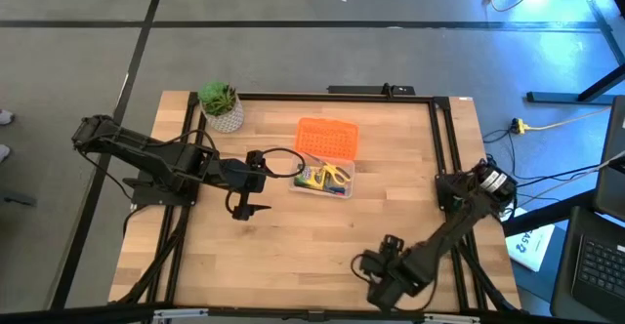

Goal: Pack school essentials
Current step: Put the pink sticky note into the orange supply box, then adjust the yellow scissors

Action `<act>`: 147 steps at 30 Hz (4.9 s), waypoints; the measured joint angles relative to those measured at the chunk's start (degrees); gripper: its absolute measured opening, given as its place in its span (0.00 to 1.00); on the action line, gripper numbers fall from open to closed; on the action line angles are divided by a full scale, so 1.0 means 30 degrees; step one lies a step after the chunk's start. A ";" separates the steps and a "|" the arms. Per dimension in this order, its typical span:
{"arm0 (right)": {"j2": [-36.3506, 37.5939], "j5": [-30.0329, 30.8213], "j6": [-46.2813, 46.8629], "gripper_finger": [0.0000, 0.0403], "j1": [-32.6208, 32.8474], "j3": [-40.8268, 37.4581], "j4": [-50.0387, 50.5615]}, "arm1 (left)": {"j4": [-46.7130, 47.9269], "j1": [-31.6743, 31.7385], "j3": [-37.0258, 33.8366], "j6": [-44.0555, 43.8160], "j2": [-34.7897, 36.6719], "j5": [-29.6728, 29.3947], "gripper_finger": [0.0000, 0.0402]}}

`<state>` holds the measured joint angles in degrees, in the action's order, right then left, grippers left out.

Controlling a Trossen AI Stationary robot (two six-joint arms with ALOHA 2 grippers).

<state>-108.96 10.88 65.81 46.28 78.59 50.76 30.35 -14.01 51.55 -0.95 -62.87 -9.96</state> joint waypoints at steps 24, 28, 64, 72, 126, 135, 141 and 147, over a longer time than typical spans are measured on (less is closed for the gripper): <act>0.0094 -0.1837 -1.3345 0.86 -1.2385 0.5426 0.3453 | 0.0022 0.0610 0.0000 -0.0138 0.0000 -0.2503 1.00; 0.0094 -0.2402 -1.5574 0.86 -1.4139 0.5419 0.3248 | 0.0025 0.1515 0.0000 -0.0128 0.0000 -0.2868 1.00; -0.0373 -0.4174 -1.9687 0.86 -1.5902 0.3961 0.1534 | 0.0029 0.3706 0.0000 -0.0998 0.0000 -0.2883 1.00; -0.1094 -0.4162 -2.1099 0.86 -1.5903 0.3898 0.1680 | -0.0006 0.3706 0.0000 -0.1005 0.0000 -0.2876 1.00; -0.1000 -0.4498 -2.1325 0.99 -1.6267 0.3597 0.0180 | 0.0007 0.3705 0.0000 -0.0998 0.0000 -0.2877 1.00; -0.0191 -0.3498 -2.2152 0.98 -1.6567 0.5570 0.1761 | 0.0014 0.3699 0.0003 -0.0998 -0.0007 -0.2877 1.00; 0.1036 -0.1338 -2.2665 0.98 -1.7087 0.5992 0.1740 | 0.0022 0.3699 0.0000 -0.0998 -0.0007 -0.2878 1.00; 0.0997 -0.2684 -2.3862 0.97 -1.8160 0.5320 0.0472 | 0.0007 0.3699 0.0001 -0.0998 -0.0007 -0.2883 1.00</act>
<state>-105.97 2.83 -5.77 -8.20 94.55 52.17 30.37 -2.92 51.55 -3.95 -62.89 -18.61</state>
